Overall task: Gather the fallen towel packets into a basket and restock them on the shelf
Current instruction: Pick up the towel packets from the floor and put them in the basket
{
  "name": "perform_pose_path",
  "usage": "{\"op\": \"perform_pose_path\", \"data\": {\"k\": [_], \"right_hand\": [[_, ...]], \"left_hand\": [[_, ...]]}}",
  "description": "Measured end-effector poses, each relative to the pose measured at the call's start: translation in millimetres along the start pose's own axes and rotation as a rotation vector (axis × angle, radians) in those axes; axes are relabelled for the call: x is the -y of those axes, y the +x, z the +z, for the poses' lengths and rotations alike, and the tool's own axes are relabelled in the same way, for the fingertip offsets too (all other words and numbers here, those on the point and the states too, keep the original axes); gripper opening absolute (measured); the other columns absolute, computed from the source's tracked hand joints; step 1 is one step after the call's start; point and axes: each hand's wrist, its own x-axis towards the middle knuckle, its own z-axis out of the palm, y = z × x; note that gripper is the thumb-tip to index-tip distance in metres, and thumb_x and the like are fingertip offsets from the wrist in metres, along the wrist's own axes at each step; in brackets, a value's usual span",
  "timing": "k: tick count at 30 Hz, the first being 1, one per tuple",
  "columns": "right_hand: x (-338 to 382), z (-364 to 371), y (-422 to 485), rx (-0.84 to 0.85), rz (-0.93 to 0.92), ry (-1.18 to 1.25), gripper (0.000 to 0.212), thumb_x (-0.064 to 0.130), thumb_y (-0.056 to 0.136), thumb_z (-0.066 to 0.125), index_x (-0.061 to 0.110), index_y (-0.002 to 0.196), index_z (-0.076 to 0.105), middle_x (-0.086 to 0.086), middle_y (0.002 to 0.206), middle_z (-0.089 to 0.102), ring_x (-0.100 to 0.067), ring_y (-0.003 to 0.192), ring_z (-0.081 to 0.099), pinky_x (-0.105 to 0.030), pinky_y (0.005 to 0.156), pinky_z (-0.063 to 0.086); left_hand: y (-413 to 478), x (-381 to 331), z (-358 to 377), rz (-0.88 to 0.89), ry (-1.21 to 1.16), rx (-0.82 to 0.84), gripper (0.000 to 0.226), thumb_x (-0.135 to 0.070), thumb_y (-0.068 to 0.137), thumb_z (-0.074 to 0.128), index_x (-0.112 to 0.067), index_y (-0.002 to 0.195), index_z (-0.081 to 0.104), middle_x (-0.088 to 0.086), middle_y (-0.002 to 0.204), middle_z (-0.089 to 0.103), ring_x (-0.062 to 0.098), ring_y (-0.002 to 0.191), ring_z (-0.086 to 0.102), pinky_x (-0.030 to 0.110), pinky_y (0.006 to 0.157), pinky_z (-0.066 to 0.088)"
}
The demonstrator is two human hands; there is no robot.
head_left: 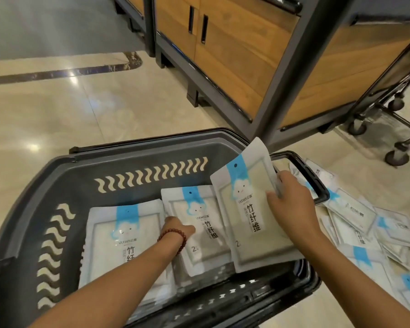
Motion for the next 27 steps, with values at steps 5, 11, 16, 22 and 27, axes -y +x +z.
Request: {"op": "perform_pose_path", "data": {"k": [5, 11, 16, 22, 27], "right_hand": [[13.1, 5.9, 3.8, -0.021, -0.040, 0.047, 0.014, 0.009, 0.085, 0.056, 0.013, 0.096, 0.049, 0.002, 0.085, 0.054, -0.018, 0.076, 0.051, -0.029, 0.057, 0.039], [27.6, 55.6, 13.8, 0.182, 0.121, 0.246, 0.018, 0.014, 0.085, 0.063, 0.015, 0.100, 0.053, 0.004, 0.092, 0.056, -0.020, 0.090, 0.058, -0.038, 0.077, 0.051], [27.9, 94.6, 18.7, 0.252, 0.210, -0.112, 0.024, 0.010, 0.086, 0.059, 0.001, 0.107, 0.053, -0.016, 0.113, 0.055, -0.030, 0.100, 0.055, -0.035, 0.078, 0.045], [64.5, 140.8, -14.7, 0.590, -0.246, -0.425, 0.064, 0.034, 0.089, 0.056, 0.017, 0.144, 0.028, -0.009, 0.152, 0.023, -0.030, 0.137, 0.025, -0.040, 0.109, 0.031], [86.0, 183.3, -42.4, 0.857, -0.546, -0.635, 0.048, 0.021, 0.088, 0.056, 0.012, 0.133, 0.043, -0.008, 0.144, 0.033, -0.029, 0.131, 0.033, -0.044, 0.097, 0.043]], "left_hand": [[-21.8, -12.4, -47.5, 0.252, 0.281, -0.031, 0.052, -0.029, 0.085, 0.063, -0.009, 0.130, 0.047, 0.010, 0.130, 0.053, 0.024, 0.114, 0.053, 0.028, 0.087, 0.043], [-60.6, 7.6, -141.1, 0.574, 0.372, -0.411, 0.047, -0.030, 0.085, 0.062, -0.019, 0.130, 0.052, 0.002, 0.131, 0.055, 0.020, 0.118, 0.052, 0.033, 0.097, 0.042], [-72.5, 50.7, -198.9, 0.531, 0.668, -0.618, 0.063, -0.030, 0.080, 0.067, -0.008, 0.135, 0.045, 0.013, 0.135, 0.049, 0.030, 0.125, 0.044, 0.041, 0.105, 0.037], [-80.0, 86.3, -220.1, 0.381, 1.003, -0.671, 0.080, -0.028, 0.080, 0.064, -0.004, 0.145, 0.024, 0.013, 0.155, 0.015, 0.030, 0.140, 0.017, 0.044, 0.105, 0.032], [-77.2, 98.9, -221.0, 0.368, 0.984, -0.668, 0.076, -0.011, 0.088, 0.052, -0.003, 0.149, 0.008, 0.012, 0.157, -0.004, 0.028, 0.145, 0.000, 0.037, 0.113, 0.025]]}}
